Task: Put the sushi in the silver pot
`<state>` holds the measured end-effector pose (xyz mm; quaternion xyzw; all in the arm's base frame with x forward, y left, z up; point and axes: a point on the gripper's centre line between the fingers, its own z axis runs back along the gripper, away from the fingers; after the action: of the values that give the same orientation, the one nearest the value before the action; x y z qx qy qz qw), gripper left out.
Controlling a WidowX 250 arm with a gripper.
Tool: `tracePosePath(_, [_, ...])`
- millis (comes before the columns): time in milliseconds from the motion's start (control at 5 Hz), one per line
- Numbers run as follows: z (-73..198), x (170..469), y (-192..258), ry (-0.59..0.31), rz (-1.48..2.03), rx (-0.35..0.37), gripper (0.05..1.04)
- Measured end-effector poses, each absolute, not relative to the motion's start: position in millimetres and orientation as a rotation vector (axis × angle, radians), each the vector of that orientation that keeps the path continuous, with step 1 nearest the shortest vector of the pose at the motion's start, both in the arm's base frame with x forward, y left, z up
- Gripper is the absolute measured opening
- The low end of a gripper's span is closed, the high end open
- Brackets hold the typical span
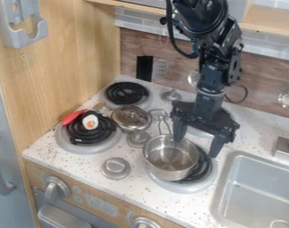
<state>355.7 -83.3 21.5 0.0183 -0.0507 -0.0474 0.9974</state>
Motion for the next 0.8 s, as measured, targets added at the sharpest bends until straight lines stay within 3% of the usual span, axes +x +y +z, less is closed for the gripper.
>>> tracePosePath(200, [9.9, 351.6, -82.4, -0.067, -0.091, 0.039, 1.000])
tracePosePath(800, [28.3, 369.0, 46.3, 0.004, 0.283, 0.023, 1.000])
